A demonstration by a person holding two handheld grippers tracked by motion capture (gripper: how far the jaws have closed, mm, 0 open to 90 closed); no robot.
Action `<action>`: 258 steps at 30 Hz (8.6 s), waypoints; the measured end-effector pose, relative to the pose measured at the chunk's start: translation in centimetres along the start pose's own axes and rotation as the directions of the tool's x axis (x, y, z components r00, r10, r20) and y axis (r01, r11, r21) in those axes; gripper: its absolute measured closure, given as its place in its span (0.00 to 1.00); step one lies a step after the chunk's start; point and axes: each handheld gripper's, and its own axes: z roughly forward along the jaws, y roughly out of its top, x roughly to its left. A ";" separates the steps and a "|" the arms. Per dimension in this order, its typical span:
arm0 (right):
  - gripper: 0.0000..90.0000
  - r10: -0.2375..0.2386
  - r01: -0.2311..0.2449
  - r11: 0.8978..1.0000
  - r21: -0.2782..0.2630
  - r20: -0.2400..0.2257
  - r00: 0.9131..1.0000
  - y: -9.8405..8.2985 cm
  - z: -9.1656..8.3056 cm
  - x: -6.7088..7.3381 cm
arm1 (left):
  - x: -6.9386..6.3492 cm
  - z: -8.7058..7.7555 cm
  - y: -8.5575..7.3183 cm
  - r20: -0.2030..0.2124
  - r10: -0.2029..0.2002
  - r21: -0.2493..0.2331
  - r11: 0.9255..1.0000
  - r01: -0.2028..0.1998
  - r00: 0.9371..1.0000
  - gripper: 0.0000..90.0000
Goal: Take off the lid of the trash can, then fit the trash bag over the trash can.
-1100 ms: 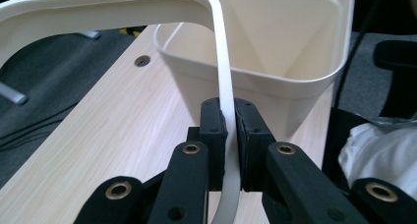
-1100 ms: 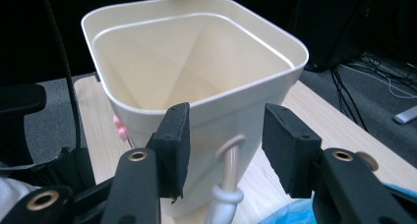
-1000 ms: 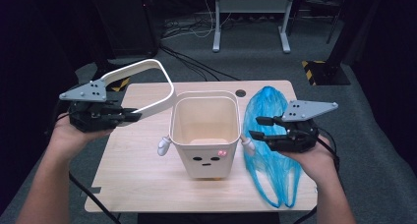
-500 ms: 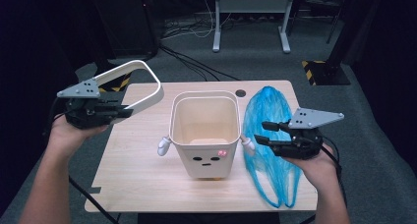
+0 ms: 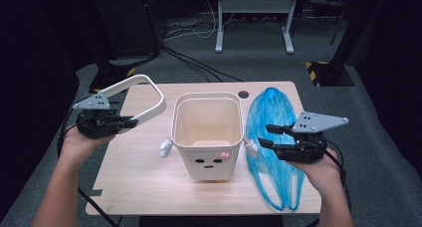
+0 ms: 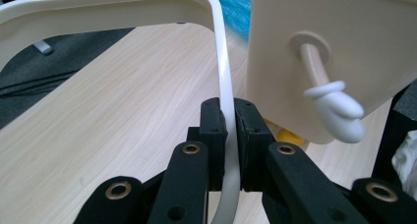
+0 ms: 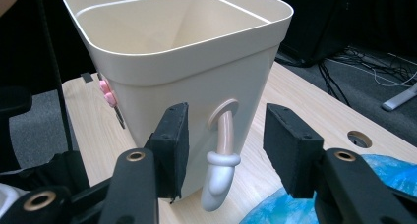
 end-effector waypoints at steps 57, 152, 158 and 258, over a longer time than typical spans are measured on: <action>0.57 0.017 -0.017 1.000 0.011 0.039 0.999 -0.9 0.1 -0.4 | 2.0 11.8 -12.9 -0.029 -0.125 0.080 0.989 0.127 0.992 0.92; 0.49 0.168 -0.197 0.977 0.085 0.268 0.949 -8.4 2.4 -7.2 | 0.9 7.3 -11.0 -0.102 -0.238 -0.041 0.971 0.235 0.966 0.38; 0.49 0.178 -0.214 0.973 0.090 0.307 0.935 -10.0 3.0 -8.2 | 0.8 7.2 -10.9 -0.099 -0.235 -0.038 0.972 0.232 0.967 0.38; 0.12 0.303 -0.431 0.880 0.201 0.461 0.834 -18.5 7.6 -12.6 | 0.8 7.1 -10.9 -0.114 -0.230 -0.036 0.973 0.227 0.967 0.39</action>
